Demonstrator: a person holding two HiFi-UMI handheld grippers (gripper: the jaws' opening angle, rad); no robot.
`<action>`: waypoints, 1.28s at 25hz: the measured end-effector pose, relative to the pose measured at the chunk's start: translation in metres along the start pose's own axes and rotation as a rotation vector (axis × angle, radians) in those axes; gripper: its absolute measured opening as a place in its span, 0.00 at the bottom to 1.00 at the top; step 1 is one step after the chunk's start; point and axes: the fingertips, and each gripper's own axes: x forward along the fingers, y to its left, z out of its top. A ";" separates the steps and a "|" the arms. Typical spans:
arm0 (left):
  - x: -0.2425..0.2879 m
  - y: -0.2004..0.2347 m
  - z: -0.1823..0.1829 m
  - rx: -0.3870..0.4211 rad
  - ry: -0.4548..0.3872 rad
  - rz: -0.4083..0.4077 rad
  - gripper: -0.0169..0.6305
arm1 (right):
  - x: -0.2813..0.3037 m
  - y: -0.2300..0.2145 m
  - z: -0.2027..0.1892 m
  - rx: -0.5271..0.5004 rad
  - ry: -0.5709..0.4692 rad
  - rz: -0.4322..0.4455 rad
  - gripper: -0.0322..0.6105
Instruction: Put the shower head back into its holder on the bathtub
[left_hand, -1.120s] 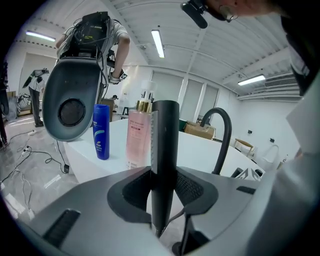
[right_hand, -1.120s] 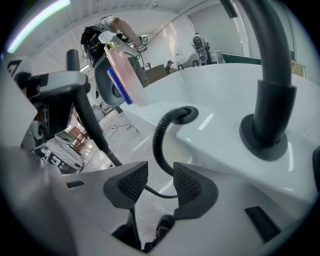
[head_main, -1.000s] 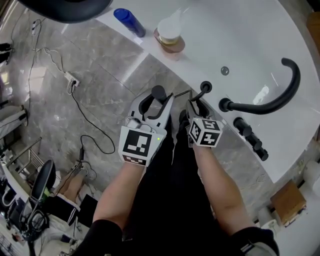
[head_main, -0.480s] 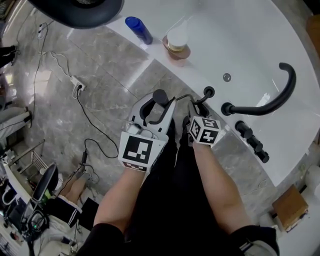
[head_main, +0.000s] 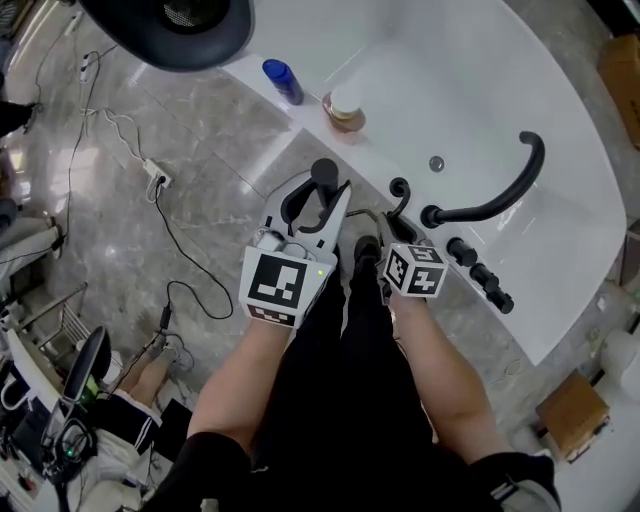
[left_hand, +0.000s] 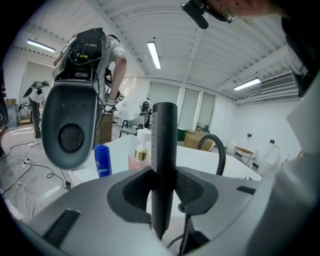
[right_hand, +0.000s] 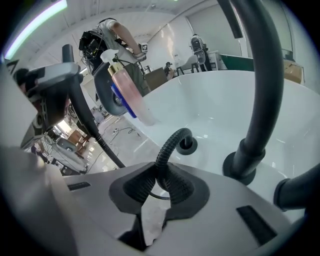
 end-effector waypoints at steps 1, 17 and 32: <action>0.001 -0.001 0.007 0.001 -0.008 -0.004 0.24 | -0.004 -0.002 0.005 0.011 0.005 0.003 0.16; 0.015 -0.022 0.045 -0.004 -0.047 -0.051 0.24 | -0.020 -0.047 0.011 0.018 0.093 -0.067 0.16; 0.015 -0.015 0.040 -0.009 -0.039 -0.046 0.24 | -0.008 -0.018 0.012 -0.040 0.095 -0.068 0.17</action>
